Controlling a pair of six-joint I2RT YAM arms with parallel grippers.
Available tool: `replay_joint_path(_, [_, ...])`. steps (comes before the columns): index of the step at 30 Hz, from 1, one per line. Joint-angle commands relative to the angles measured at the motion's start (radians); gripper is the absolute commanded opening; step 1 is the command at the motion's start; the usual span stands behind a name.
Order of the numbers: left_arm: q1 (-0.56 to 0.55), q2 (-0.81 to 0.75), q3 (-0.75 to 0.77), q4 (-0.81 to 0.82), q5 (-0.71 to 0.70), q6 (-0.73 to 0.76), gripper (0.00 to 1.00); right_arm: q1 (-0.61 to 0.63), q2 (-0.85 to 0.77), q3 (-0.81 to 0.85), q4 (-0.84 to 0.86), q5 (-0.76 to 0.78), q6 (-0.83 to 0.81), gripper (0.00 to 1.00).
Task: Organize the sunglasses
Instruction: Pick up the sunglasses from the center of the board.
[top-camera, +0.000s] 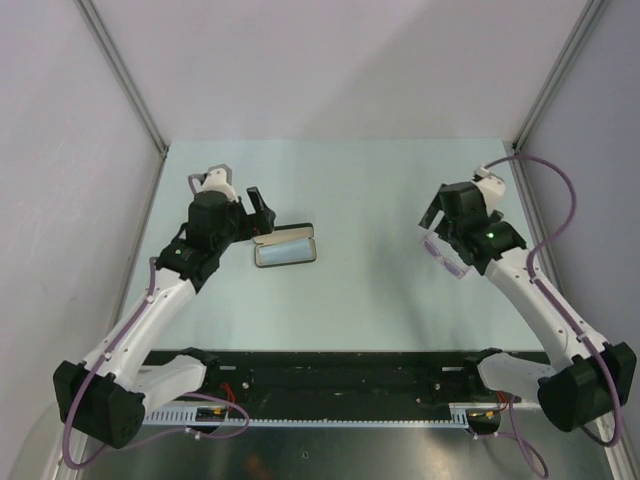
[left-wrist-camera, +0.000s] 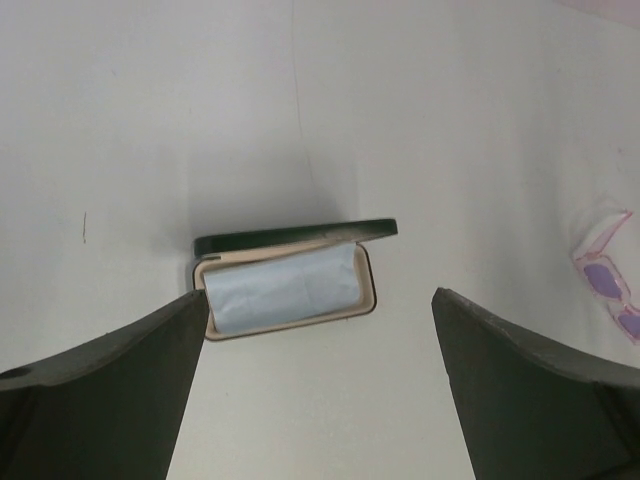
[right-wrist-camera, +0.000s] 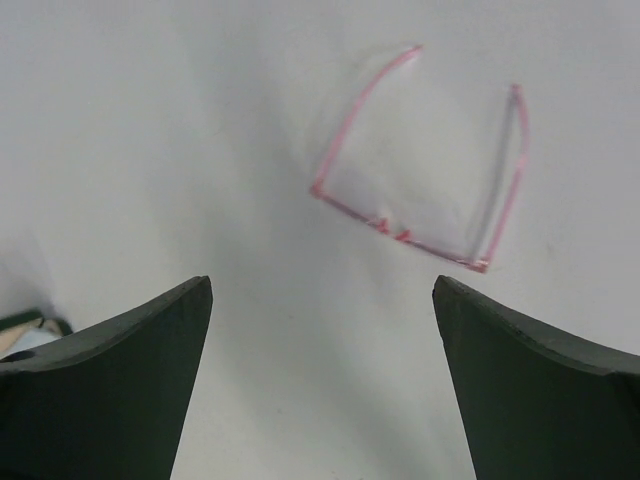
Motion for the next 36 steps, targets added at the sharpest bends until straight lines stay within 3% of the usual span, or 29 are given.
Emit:
replay_joint_path(1, [0.006,-0.051,0.059,0.008,0.021,0.051,1.00,-0.115,-0.078,-0.036,-0.081,0.037,0.090,0.97])
replay_joint_path(16, [0.006,-0.014,0.099,0.014,0.056,0.079,1.00,-0.617,-0.133,-0.181,-0.187,-0.120,0.062,0.97])
replay_joint_path(27, [0.006,0.020,0.116,0.025,0.064,0.097,1.00,-0.674,-0.070,-0.237,-0.151,-0.190,0.049,0.98])
replay_joint_path(36, [0.006,0.034,0.110,0.033,0.070,0.101,1.00,-0.671,0.046,-0.258,-0.023,-0.393,-0.051,0.90])
